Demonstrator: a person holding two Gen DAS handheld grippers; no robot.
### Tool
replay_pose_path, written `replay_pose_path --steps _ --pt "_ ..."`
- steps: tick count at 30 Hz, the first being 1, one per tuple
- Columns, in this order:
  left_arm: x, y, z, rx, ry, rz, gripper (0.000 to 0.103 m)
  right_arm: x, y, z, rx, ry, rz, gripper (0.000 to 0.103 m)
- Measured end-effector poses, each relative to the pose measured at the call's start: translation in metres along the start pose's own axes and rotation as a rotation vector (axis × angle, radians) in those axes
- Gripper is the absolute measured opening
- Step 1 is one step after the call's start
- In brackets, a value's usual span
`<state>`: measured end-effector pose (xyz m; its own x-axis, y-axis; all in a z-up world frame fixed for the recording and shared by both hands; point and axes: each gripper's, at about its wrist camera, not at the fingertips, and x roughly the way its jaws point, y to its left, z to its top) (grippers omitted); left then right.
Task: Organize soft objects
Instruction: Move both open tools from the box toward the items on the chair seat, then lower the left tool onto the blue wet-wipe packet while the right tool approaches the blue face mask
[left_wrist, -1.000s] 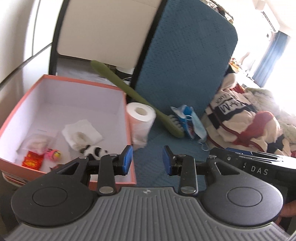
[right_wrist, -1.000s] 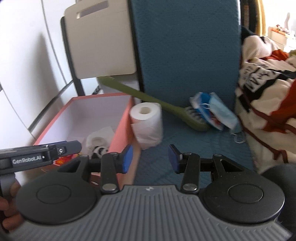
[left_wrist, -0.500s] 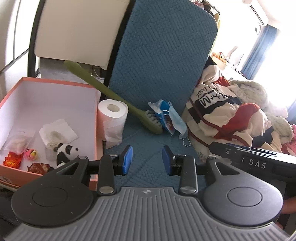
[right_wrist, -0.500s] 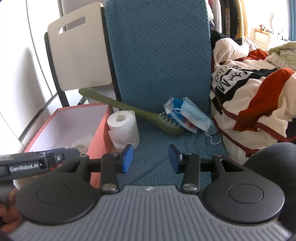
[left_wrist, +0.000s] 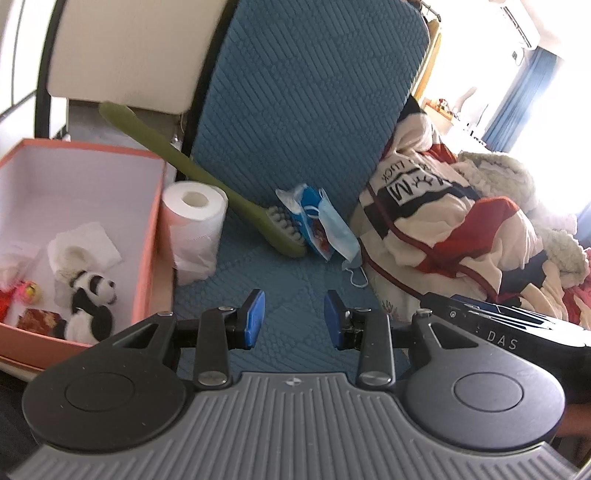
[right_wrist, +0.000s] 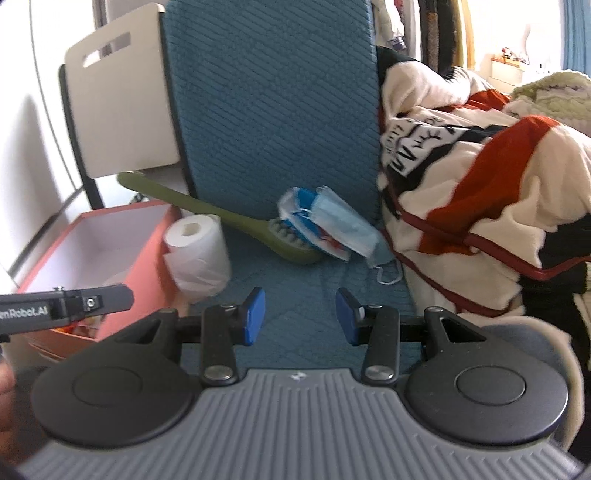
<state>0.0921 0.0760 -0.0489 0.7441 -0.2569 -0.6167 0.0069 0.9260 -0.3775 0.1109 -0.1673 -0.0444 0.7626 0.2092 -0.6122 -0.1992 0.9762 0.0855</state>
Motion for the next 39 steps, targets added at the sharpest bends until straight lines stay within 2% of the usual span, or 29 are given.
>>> replay_pose_path --steps 9,14,17,19,29,34,39 --pt "0.047 -0.018 -0.007 0.017 0.026 0.018 0.041 0.019 -0.037 -0.016 -0.003 0.014 -0.029 0.045" --pt "0.071 -0.016 -0.001 -0.036 0.038 0.007 0.041 0.031 -0.048 -0.016 0.011 0.017 -0.018 0.045" --pt "0.086 -0.012 0.004 -0.072 0.028 -0.001 0.041 0.038 -0.05 -0.008 0.027 0.006 0.015 0.045" --pt "0.097 -0.009 0.006 -0.092 0.029 -0.003 0.041 0.046 -0.049 -0.001 0.013 -0.006 0.006 0.045" --pt "0.159 -0.008 0.019 -0.115 0.033 0.009 0.041 0.107 -0.048 0.04 -0.021 -0.015 0.044 0.045" --pt "0.189 -0.006 0.027 -0.147 0.033 -0.022 0.04 0.137 -0.046 0.057 -0.047 -0.038 0.088 0.045" --pt "0.218 -0.006 0.034 -0.177 0.034 -0.025 0.04 0.173 -0.046 0.071 -0.074 0.009 0.069 0.045"
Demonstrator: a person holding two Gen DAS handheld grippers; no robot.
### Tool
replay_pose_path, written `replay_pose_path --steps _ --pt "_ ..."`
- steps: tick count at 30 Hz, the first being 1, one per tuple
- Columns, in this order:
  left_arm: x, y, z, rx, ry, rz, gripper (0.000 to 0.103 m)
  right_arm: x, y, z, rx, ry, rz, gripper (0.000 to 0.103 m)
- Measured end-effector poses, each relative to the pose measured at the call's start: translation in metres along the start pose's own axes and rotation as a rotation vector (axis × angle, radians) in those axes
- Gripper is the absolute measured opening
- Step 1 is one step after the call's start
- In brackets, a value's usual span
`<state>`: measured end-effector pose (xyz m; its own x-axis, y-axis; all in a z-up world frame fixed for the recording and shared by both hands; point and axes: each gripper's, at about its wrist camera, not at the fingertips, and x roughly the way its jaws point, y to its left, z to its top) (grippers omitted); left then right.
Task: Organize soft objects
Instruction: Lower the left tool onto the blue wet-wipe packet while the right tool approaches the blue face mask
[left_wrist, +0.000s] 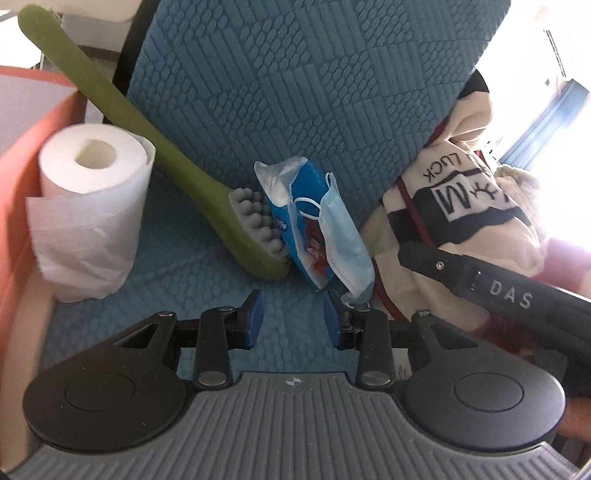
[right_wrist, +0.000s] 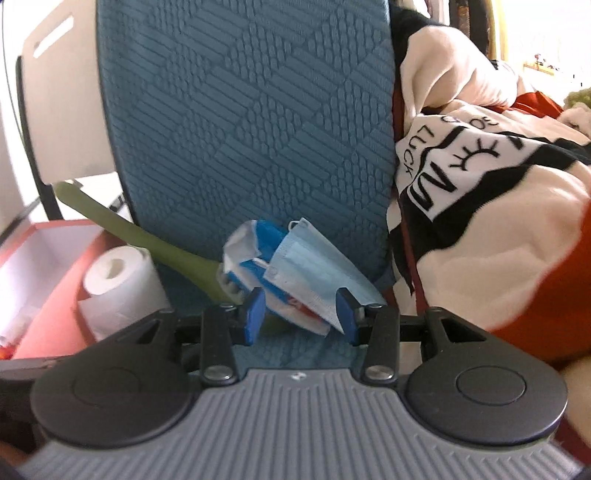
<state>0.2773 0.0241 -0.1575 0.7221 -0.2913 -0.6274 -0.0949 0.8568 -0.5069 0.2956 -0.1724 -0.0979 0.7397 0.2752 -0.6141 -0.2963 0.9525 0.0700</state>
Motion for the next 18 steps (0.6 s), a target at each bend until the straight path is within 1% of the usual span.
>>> replay_pose_path --steps 2,8,11,15,18 --pt "0.011 0.001 0.002 -0.019 0.001 -0.002 0.04 0.013 -0.003 0.006 -0.002 0.023 0.007 0.045" --pt "0.042 -0.002 0.007 -0.025 0.01 0.01 0.04 0.049 -0.012 0.022 0.013 0.094 0.026 0.045" --pt "0.051 -0.004 0.01 -0.016 0.004 0.014 0.04 0.064 -0.021 0.026 0.037 0.128 0.027 0.045" --pt "0.063 -0.003 0.016 -0.041 0.005 0.007 0.04 0.086 -0.035 0.031 0.093 0.183 0.038 0.045" --pt "0.071 -0.002 0.018 -0.059 0.01 0.004 0.04 0.099 -0.038 0.035 0.094 0.207 0.046 0.045"
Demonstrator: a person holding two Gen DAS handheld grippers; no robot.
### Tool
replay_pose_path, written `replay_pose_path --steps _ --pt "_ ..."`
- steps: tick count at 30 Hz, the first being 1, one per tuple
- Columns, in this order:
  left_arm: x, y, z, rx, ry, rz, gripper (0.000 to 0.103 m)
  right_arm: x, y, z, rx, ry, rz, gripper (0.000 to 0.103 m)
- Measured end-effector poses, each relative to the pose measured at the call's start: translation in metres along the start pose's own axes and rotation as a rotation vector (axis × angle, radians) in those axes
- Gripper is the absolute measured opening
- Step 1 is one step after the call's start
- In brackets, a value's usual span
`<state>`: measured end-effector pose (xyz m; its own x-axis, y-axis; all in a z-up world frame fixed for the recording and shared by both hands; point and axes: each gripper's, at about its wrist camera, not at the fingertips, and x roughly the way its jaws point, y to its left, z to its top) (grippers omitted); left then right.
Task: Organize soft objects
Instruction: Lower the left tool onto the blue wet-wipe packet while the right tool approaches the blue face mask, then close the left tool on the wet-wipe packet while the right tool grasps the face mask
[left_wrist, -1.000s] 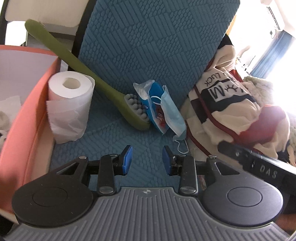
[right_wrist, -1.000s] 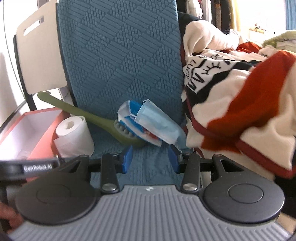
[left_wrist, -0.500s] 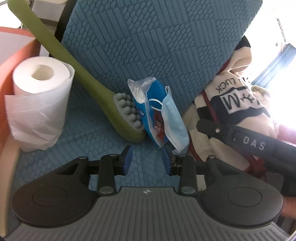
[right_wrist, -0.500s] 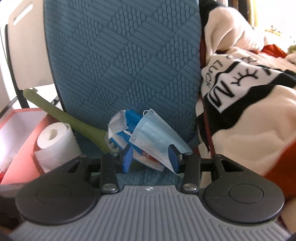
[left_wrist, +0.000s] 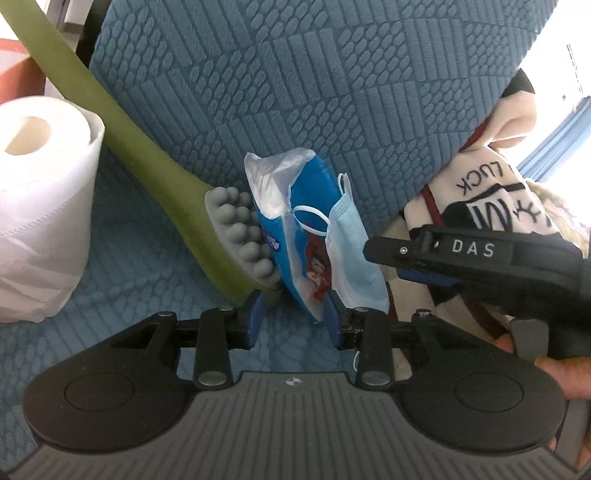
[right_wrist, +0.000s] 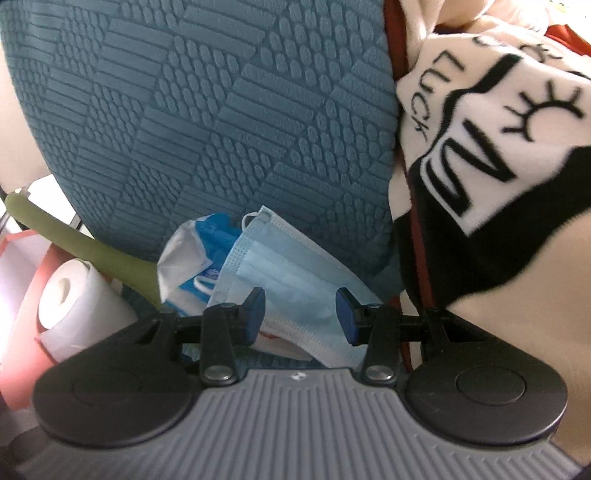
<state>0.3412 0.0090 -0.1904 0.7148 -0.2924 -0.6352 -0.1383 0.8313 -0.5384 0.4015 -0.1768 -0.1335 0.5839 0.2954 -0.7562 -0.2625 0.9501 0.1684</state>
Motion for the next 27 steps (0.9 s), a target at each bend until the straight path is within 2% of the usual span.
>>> replay_pose_path --steps 4,8,11,15,18,24,27 --pt "0.012 0.0 0.001 -0.013 0.027 -0.006 0.04 0.013 0.003 0.005 -0.035 0.019 -0.004 0.045" --pt "0.023 0.0 -0.002 -0.02 0.032 -0.005 0.041 0.024 -0.006 0.012 0.009 0.036 0.007 0.049" --pt "0.03 0.005 -0.004 -0.071 0.03 0.019 0.04 0.03 -0.014 0.013 0.053 0.052 0.018 0.049" --pt "0.039 0.007 -0.006 -0.132 0.028 -0.019 0.041 0.041 -0.018 0.014 0.076 0.081 0.04 0.05" --pt "0.045 0.003 -0.01 -0.139 0.023 -0.027 0.041 0.044 -0.017 0.015 0.082 0.085 0.06 0.058" --pt "0.06 0.0 -0.016 -0.208 0.015 -0.06 0.041 0.053 -0.021 0.015 0.109 0.107 0.064 0.058" --pt "0.069 -0.002 -0.017 -0.248 0.006 -0.033 0.041 0.059 -0.023 0.014 0.122 0.132 0.063 0.058"
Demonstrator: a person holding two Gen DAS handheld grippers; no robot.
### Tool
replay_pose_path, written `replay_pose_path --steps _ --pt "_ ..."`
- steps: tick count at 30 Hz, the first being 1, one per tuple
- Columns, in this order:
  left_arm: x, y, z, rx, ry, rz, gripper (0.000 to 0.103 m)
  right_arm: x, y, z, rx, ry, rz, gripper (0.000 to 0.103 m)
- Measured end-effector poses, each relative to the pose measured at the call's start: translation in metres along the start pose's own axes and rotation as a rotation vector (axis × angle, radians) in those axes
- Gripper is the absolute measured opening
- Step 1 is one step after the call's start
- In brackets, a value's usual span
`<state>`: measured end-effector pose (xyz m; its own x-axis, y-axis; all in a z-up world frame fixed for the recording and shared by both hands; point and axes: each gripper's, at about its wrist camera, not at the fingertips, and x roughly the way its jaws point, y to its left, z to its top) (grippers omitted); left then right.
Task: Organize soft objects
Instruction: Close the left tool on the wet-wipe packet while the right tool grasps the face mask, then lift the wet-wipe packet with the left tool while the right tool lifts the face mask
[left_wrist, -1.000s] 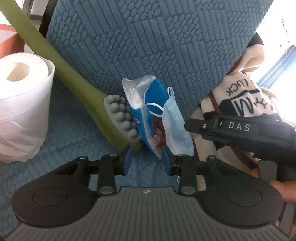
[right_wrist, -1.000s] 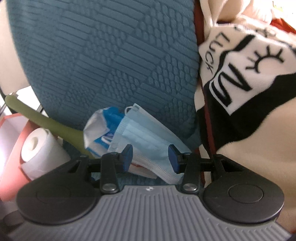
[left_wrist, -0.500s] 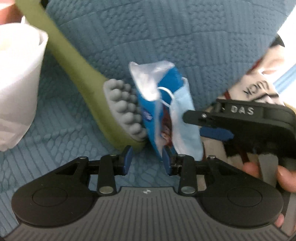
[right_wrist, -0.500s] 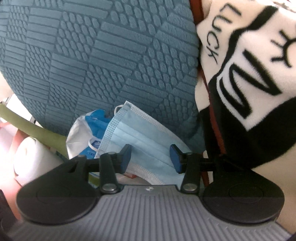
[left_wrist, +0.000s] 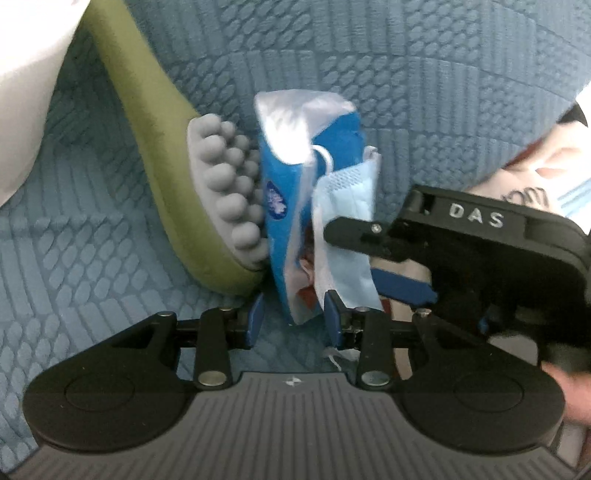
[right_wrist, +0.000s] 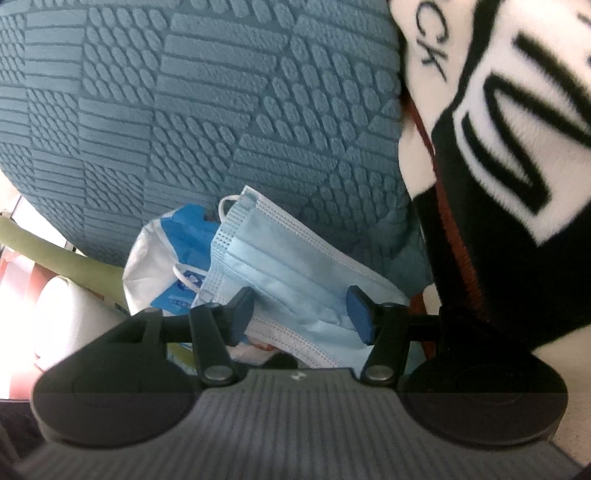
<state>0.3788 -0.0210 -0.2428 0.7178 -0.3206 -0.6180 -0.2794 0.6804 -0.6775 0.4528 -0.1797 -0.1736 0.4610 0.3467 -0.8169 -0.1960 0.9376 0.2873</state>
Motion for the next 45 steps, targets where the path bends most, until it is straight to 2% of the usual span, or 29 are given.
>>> replay_pose_path --steps 3,7,8,9,13,14,17,28,34,40,42,45 --pt "0.007 0.003 -0.001 -0.044 -0.005 -0.011 0.04 0.009 -0.001 0.001 0.016 0.025 0.005 0.058" --pt "0.013 0.003 -0.008 -0.037 -0.002 -0.011 0.039 0.015 -0.004 -0.003 0.013 0.045 -0.004 0.057" --pt "0.013 0.002 -0.006 -0.032 -0.003 -0.011 0.037 0.015 -0.004 -0.004 0.014 0.048 -0.003 0.057" --pt "0.014 0.001 -0.006 -0.027 -0.004 -0.014 0.029 0.017 -0.004 -0.004 0.016 0.052 -0.001 0.056" --pt "0.018 -0.009 -0.002 0.01 -0.002 0.002 0.012 0.024 -0.007 -0.006 0.02 0.08 -0.006 0.033" --pt "0.018 -0.01 -0.001 0.014 -0.001 0.005 0.009 0.025 -0.008 -0.007 0.019 0.081 0.0 0.026" --pt "0.013 -0.012 0.001 0.021 -0.004 0.003 0.006 0.024 -0.005 -0.012 0.012 0.073 0.004 0.017" --pt "-0.022 -0.016 0.008 0.082 -0.028 0.005 0.0 -0.011 -0.004 -0.023 0.037 -0.005 0.045 0.011" --pt "-0.034 -0.011 0.01 0.087 -0.036 -0.007 0.001 -0.041 -0.013 -0.037 0.083 -0.059 0.06 0.01" --pt "-0.022 -0.003 0.013 -0.008 -0.002 -0.013 0.004 -0.057 -0.012 -0.046 0.075 -0.089 0.046 0.01" --pt "-0.015 -0.004 0.012 -0.026 0.012 -0.014 0.013 -0.05 -0.009 -0.042 0.071 -0.1 0.051 0.01" --pt "-0.006 -0.009 0.011 -0.036 0.019 0.006 0.037 -0.05 -0.01 -0.04 0.086 -0.096 0.068 0.01"
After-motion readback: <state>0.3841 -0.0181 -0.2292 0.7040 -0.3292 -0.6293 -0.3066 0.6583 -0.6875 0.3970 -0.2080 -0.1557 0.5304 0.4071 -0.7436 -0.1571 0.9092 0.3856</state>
